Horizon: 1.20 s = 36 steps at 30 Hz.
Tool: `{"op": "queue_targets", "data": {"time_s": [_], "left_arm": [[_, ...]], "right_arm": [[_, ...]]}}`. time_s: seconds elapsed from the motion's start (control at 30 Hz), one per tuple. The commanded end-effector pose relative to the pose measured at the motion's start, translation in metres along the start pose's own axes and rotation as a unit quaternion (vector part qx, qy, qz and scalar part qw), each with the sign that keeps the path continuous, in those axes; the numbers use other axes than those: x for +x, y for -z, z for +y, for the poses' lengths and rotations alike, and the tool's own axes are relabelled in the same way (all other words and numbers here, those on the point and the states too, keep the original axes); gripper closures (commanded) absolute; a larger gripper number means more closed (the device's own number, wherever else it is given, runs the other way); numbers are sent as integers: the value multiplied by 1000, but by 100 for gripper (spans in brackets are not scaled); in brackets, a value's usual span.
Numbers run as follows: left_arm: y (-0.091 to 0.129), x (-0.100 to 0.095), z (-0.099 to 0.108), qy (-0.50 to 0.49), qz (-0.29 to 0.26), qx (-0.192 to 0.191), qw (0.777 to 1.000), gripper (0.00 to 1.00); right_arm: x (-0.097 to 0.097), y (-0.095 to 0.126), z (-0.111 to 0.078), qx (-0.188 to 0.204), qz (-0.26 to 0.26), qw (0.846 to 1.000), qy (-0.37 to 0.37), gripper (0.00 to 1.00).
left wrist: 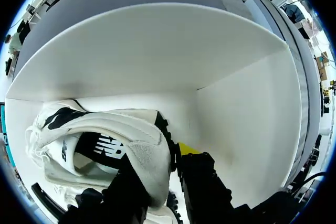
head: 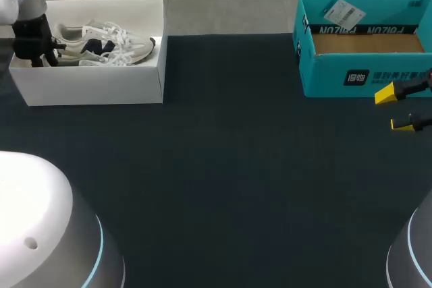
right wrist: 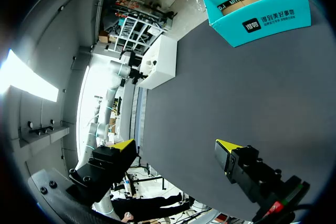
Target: Take the shoe out of the shoebox, open the shoe tongue, remove and reinsert the insole, then place the shoe into the shoebox
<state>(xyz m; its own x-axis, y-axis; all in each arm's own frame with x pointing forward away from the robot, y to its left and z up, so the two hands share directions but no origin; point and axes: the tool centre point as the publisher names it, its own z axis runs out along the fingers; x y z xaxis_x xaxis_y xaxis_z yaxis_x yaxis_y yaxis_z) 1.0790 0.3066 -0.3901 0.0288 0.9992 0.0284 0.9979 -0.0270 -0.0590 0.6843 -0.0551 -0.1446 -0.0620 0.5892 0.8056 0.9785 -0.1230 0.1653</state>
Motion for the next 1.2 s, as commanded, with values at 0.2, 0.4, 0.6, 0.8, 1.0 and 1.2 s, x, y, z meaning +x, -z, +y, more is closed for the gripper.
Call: {"op": "queue_targets", "data": {"time_s": [0.2, 0.4, 0.6, 0.8, 1.0, 1.2], "left_arm": [[1, -3, -1, -5, 0, -1, 1000, 100], [18, -3, -4, -14, 4, -3, 1000, 100], [49, -10, -11, -15, 4, 7, 1000, 100], [91, -18, -18, -13, 25, -11, 1000, 100], [125, -12, -18, -15, 30, -13, 999, 100], [149, -4, -16, -25, 36, -5, 999, 100]], "right_arm": [[0, 0, -1, -1, -1, 1000, -1, 0], [0, 0, -1, -1, -1, 1000, -1, 0], [0, 0, -1, -1, -1, 1000, -1, 0], [0, 0, -1, -1, -1, 1000, -1, 0], [0, 0, -1, -1, -1, 1000, -1, 0], [0, 0, -1, -1, -1, 1000, -1, 0]]}}
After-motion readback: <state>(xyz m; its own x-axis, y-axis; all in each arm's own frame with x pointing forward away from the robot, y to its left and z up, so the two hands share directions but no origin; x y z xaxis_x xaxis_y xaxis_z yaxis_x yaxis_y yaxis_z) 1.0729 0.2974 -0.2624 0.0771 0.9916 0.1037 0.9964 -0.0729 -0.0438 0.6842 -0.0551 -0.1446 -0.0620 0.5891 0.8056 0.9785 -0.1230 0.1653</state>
